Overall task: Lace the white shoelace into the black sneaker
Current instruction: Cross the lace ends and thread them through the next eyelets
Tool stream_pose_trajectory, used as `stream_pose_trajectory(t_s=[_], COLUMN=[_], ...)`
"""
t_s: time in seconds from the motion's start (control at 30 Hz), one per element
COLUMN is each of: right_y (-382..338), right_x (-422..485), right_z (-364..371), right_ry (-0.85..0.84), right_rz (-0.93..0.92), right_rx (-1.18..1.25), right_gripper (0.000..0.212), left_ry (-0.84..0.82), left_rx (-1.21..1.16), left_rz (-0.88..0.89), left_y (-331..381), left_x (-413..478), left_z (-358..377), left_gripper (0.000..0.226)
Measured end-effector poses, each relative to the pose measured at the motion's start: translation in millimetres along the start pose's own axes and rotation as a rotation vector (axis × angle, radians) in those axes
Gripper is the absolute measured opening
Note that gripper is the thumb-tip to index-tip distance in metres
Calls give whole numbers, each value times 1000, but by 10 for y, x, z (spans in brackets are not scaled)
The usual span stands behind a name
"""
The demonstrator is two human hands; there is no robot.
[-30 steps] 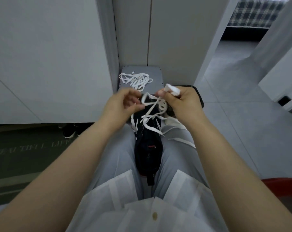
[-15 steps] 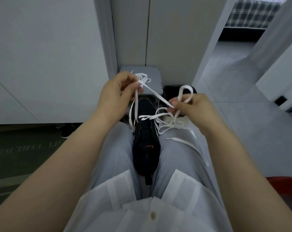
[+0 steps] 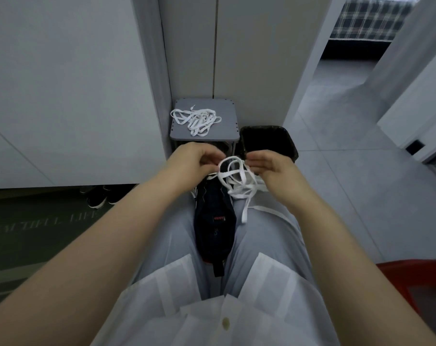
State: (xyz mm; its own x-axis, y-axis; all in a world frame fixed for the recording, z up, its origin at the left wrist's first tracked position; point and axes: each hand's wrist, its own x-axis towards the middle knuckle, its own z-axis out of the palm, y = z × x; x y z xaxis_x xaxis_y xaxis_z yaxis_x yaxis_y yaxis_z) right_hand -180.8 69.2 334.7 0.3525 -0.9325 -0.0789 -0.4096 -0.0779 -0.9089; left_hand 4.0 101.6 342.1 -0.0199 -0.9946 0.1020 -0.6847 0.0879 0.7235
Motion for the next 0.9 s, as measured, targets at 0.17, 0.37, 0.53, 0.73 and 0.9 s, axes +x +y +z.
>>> stream_pose_trajectory(t_s=[0.17, 0.37, 0.53, 0.73, 0.9], right_y=[54, 133, 144, 20, -50], right_x=[-32, -36, -79, -64, 3], right_z=[292, 263, 22, 52, 390], right_ry=[-96, -48, -45, 91, -99], right_rz=[-128, -122, -96, -168, -314], right_rx=[-202, -422, -435, -351, -368], right_gripper=[45, 13, 22, 35, 52], left_ry=[87, 72, 31, -16, -20], left_rx=[80, 274, 509, 444, 425], left_rz=[-49, 20, 43, -5, 20], left_y=[-218, -267, -273, -234, -153], left_x=[-7, -4, 43, 76, 64], left_z=[45, 80, 99, 126, 95], left_gripper=[17, 13, 8, 4, 8])
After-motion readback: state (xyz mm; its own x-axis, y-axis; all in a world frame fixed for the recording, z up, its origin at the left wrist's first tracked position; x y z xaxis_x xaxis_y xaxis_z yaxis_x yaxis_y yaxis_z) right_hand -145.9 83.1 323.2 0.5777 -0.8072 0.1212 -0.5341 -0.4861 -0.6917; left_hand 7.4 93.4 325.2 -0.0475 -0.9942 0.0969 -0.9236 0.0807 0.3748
